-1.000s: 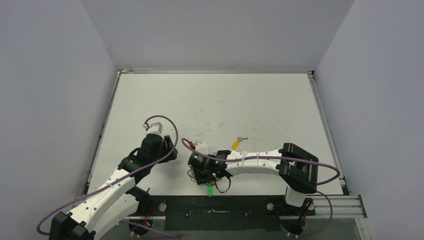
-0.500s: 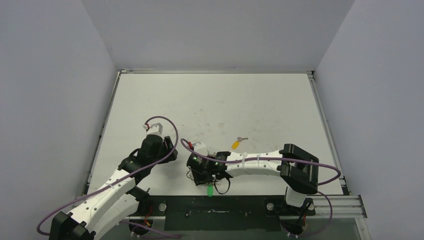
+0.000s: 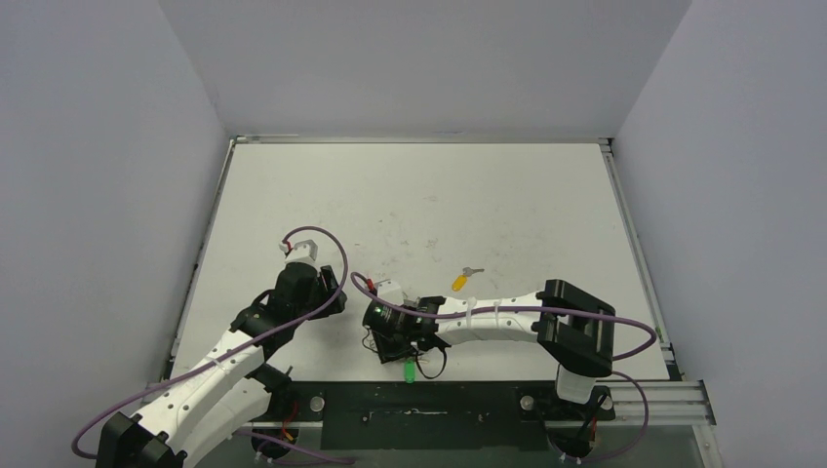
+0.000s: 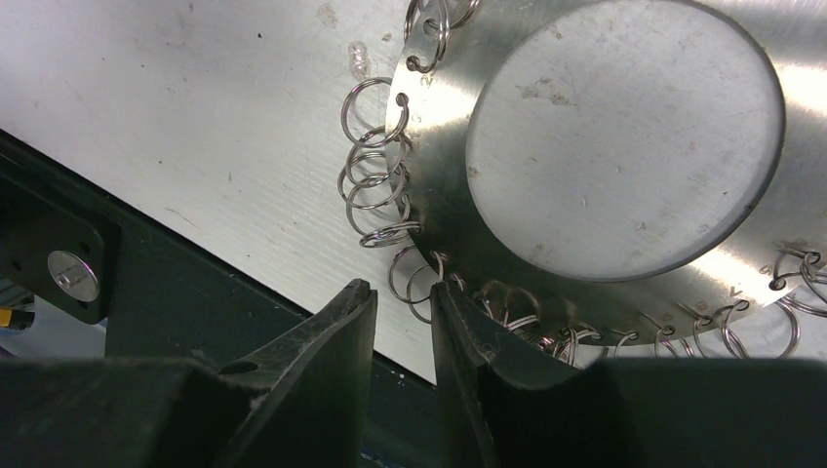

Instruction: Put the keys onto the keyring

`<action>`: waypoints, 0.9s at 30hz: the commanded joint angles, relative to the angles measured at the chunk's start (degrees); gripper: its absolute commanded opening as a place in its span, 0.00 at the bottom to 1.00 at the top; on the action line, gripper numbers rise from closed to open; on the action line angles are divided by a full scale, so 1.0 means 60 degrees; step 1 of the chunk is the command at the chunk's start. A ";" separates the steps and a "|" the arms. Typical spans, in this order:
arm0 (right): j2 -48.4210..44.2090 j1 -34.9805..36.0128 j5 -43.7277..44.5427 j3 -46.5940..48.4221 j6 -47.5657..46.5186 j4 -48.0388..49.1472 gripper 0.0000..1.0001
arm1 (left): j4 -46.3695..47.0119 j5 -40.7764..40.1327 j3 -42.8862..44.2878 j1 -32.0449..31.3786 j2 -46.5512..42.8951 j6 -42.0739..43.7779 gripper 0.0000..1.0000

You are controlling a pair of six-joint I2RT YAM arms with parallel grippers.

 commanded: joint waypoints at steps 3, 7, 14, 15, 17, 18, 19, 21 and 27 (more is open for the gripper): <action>0.0158 0.0063 0.0325 0.0105 0.0020 -0.0041 0.29 | 0.0479 0.0088 0.0015 0.0064 -0.0031 0.0140 0.51; -0.0137 0.0107 0.0608 0.0047 -0.0032 -0.0132 0.30 | 0.0473 0.0088 0.0014 0.0064 -0.0047 0.0167 0.51; -0.0549 0.0102 0.0699 -0.0135 0.0000 0.0080 0.31 | 0.0483 0.0118 0.0016 0.0064 -0.0047 0.0167 0.51; -0.0553 0.0096 0.0699 -0.0154 0.0000 0.0116 0.30 | 0.0476 0.0121 0.0002 0.0064 -0.0050 0.0167 0.51; -0.0541 0.0105 0.0657 -0.0158 0.0000 0.0184 0.30 | 0.0495 0.0132 0.0009 0.0064 -0.0054 0.0166 0.51; -0.0528 0.0102 0.0655 -0.0136 -0.0011 0.0188 0.30 | 0.0486 0.0132 0.0016 0.0064 -0.0062 0.0178 0.51; -0.0525 0.0105 0.0675 -0.0123 -0.0034 0.0188 0.30 | 0.0480 0.0143 0.0013 0.0064 -0.0063 0.0170 0.51; -0.0499 0.0108 0.0658 -0.0101 -0.0044 0.0188 0.30 | 0.0497 0.0161 0.0029 0.0064 -0.0076 0.0195 0.51; -0.0481 0.0107 0.0556 -0.0003 0.0012 0.0272 0.29 | 0.0533 0.0176 0.0013 0.0064 -0.0083 0.0193 0.51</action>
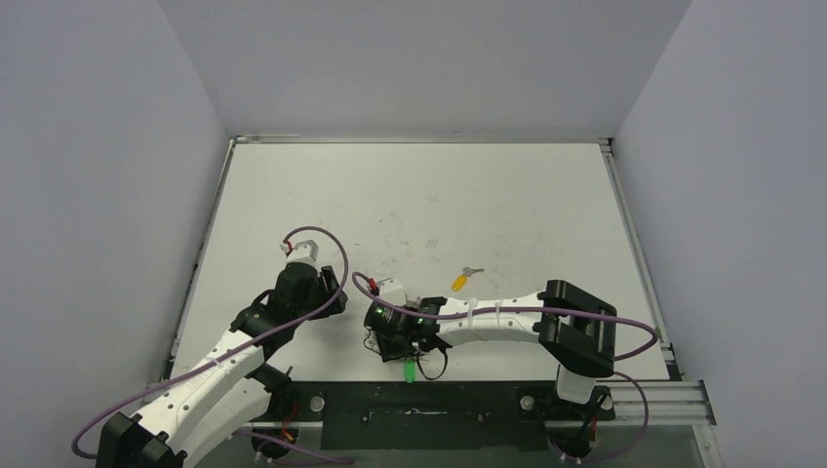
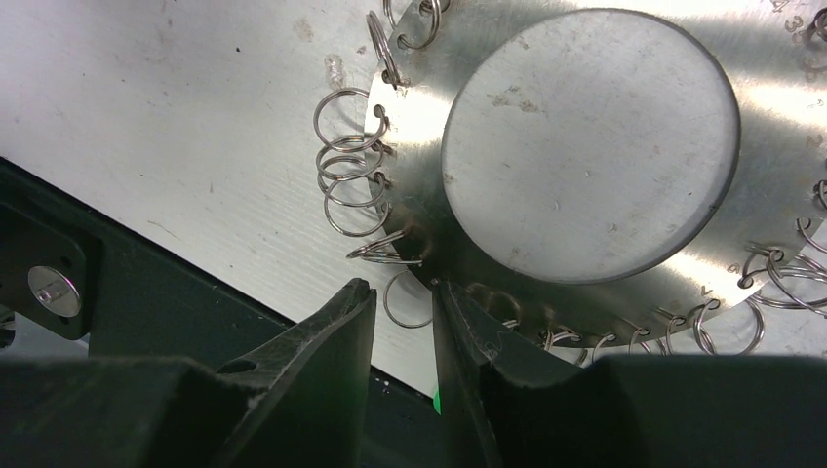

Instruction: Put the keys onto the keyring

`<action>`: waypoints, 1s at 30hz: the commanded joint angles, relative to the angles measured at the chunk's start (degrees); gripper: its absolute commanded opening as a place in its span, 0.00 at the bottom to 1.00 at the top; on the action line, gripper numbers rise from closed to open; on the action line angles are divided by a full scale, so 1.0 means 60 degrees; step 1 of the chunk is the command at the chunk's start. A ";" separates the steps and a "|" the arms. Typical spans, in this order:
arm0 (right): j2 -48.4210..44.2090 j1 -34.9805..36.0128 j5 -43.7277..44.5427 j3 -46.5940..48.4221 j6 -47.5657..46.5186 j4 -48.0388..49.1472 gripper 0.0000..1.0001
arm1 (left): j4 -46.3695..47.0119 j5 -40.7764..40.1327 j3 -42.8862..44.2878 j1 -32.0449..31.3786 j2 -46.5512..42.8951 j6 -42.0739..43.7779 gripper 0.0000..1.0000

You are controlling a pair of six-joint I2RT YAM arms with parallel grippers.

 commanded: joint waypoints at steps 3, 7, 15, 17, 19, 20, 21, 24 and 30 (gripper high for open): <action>-0.0317 0.0084 0.0139 0.0159 0.0056 0.0245 0.29 | 0.0526 0.0104 0.0005 0.0064 -0.0051 0.0164 0.51; -0.0187 0.0095 0.0080 0.0204 0.0102 0.0308 0.31 | 0.0552 0.0120 -0.0020 0.0064 -0.0068 0.0163 0.51; -0.0171 0.0096 -0.0039 0.0437 -0.0078 0.0411 0.37 | 0.0582 0.0137 -0.0024 0.0071 -0.0065 0.0164 0.51; -0.0246 0.0104 -0.0002 0.0444 -0.0138 0.0439 0.37 | 0.0582 0.0157 -0.0024 0.0064 -0.0069 0.0174 0.51; -0.0347 0.0097 0.0091 0.0436 -0.0210 0.0437 0.38 | 0.0595 0.0179 -0.0024 0.0064 -0.0069 0.0197 0.50; -0.0369 0.0097 0.0144 0.0436 -0.0231 0.0423 0.40 | 0.0628 0.0204 -0.0011 0.0064 -0.0069 0.0206 0.50; -0.0377 0.0089 0.0195 0.0422 -0.0263 0.0403 0.40 | 0.0646 0.0222 -0.0010 0.0064 -0.0065 0.0198 0.50; -0.0452 0.0021 0.0284 0.0372 -0.0365 0.0365 0.41 | 0.0640 0.0562 0.0078 0.0064 -0.0096 0.0330 0.47; -0.1527 -0.0566 0.0047 -0.0250 -0.0809 0.1035 0.49 | 0.1153 0.2372 0.0130 0.0003 -0.0468 0.0453 0.46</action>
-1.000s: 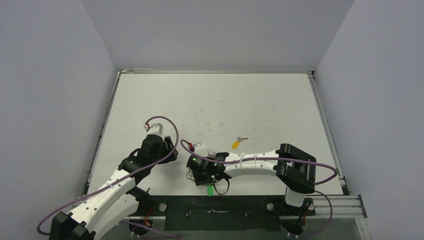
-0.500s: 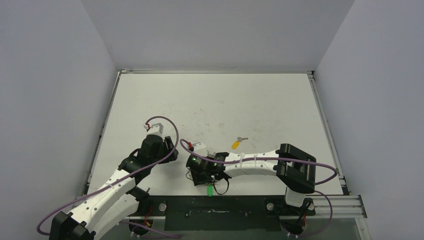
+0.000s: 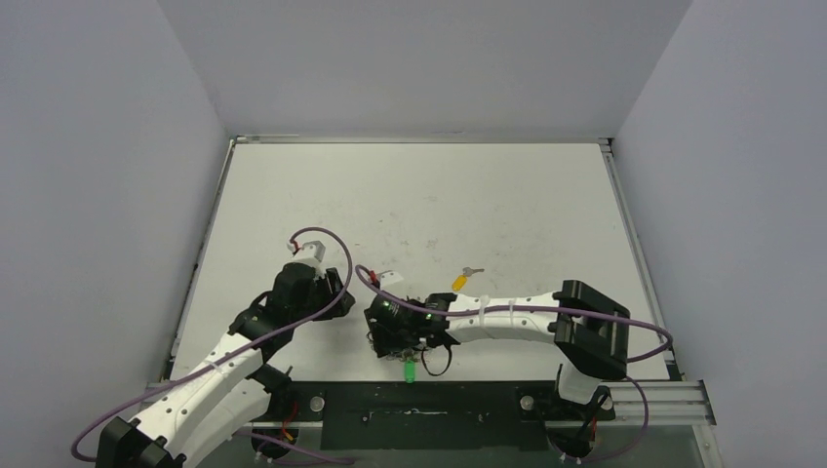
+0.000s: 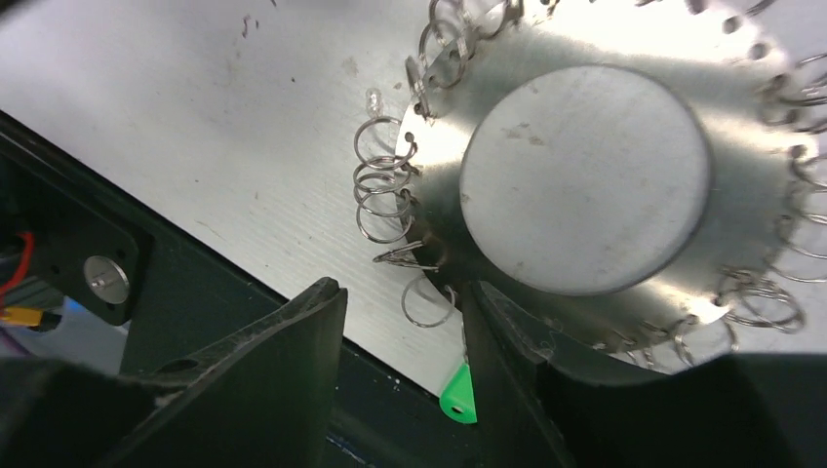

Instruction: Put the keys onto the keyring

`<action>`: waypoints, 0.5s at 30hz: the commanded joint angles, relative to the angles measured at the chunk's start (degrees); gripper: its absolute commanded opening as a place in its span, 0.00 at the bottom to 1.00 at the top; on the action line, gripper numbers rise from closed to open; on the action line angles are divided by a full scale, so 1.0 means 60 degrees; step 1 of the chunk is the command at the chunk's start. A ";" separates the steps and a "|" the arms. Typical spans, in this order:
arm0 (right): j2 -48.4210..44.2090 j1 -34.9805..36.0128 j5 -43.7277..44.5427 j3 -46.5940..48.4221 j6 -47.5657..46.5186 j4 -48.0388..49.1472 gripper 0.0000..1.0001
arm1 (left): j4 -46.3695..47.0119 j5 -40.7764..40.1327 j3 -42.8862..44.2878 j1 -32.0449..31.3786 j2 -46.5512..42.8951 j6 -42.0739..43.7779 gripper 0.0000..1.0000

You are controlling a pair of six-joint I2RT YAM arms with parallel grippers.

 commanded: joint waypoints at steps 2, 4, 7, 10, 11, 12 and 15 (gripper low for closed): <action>-0.1710 -0.0744 -0.0159 -0.0591 -0.0520 0.0991 0.50 | 0.1220 0.2082 0.0167 -0.0092 -0.0435 0.0190 0.46; -0.2222 -0.1204 -0.0500 -0.1241 -0.0499 0.1538 0.51 | 0.1368 0.2538 0.0148 -0.0333 -0.0465 0.0076 0.46; -0.3049 -0.1942 -0.1062 -0.2076 -0.0482 0.1950 0.51 | 0.1495 0.2626 0.0132 -0.0925 -0.0400 -0.0032 0.46; -0.3841 -0.2715 -0.1329 -0.2697 -0.0594 0.1976 0.53 | 0.1702 0.2327 0.0122 -0.1893 -0.0181 -0.0132 0.45; -0.4065 -0.3010 -0.1457 -0.2866 -0.0625 0.1950 0.53 | 0.1844 0.2137 0.0115 -0.2290 -0.0079 -0.0157 0.45; -0.4274 -0.3279 -0.1585 -0.3042 -0.0653 0.1925 0.54 | 0.1994 0.1941 0.0133 -0.2693 0.0071 -0.0164 0.45; -0.4740 -0.4157 -0.2091 -0.3459 -0.0755 0.1847 0.54 | 0.2205 0.1330 0.0344 -0.3827 0.0672 -0.0125 0.45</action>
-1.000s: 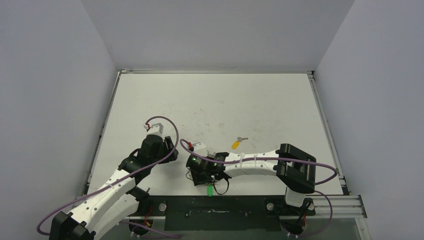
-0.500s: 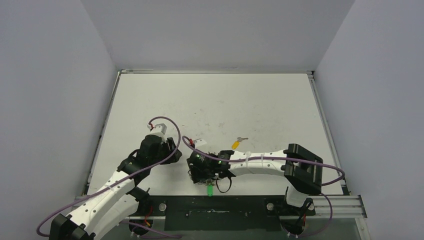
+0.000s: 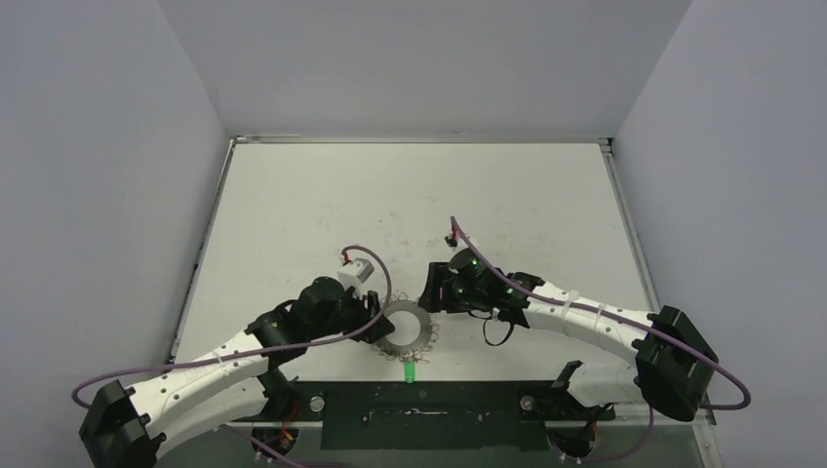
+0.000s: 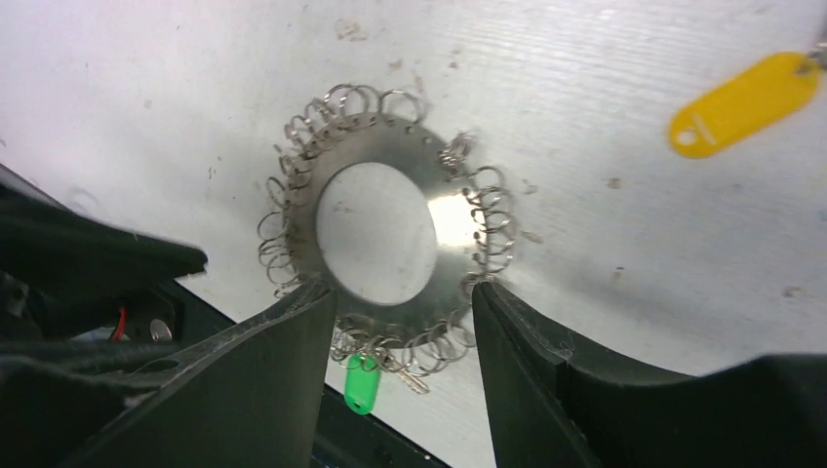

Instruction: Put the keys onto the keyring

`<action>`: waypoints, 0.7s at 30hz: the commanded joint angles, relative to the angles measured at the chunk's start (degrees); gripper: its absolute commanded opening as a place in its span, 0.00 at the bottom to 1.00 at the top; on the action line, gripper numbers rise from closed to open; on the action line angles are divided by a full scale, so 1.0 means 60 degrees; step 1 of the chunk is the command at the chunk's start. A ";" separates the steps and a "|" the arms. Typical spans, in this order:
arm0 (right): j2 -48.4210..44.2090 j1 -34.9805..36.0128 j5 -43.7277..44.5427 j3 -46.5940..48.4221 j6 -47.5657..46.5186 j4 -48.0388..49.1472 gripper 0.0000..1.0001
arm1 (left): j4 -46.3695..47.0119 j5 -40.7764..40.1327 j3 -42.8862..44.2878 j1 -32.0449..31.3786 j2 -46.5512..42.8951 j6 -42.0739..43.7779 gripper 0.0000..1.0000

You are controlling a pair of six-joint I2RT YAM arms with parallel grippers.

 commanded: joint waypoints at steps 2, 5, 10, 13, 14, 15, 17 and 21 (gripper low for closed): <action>-0.0972 -0.1333 -0.1090 -0.0553 -0.0372 0.0321 0.54 | 0.0765 -0.0944 0.0590 -0.1753 0.1051 0.0047 0.45; -0.1052 -0.1726 -0.1350 -0.0703 -0.0514 0.0221 0.55 | 0.0411 -0.1808 0.0936 -0.2659 0.1752 0.0184 0.45; -0.0896 -0.1924 -0.1562 -0.0822 -0.0650 0.0296 0.55 | -0.0285 -0.3329 0.1411 -0.3702 0.2637 0.0303 0.46; -0.0673 -0.1962 -0.1658 -0.0828 -0.0704 0.0390 0.55 | -0.0670 -0.4050 0.1629 -0.3990 0.2929 0.0325 0.48; -0.0615 -0.1973 -0.1633 -0.0817 -0.0744 0.0400 0.56 | -0.0785 -0.4321 0.1662 -0.4053 0.2981 0.0329 0.48; -0.0549 -0.1983 -0.1579 -0.0803 -0.0785 0.0389 0.56 | -0.0869 -0.4576 0.1680 -0.4099 0.3011 0.0303 0.48; -0.0359 -0.1991 -0.1401 -0.0633 -0.0942 0.0233 0.56 | -0.0975 -0.4947 0.1670 -0.4149 0.2994 0.0271 0.49; 0.0314 -0.1971 -0.1192 -0.0066 -0.1413 -0.0247 0.53 | -0.1018 -0.5343 0.1564 -0.4158 0.2839 0.0273 0.48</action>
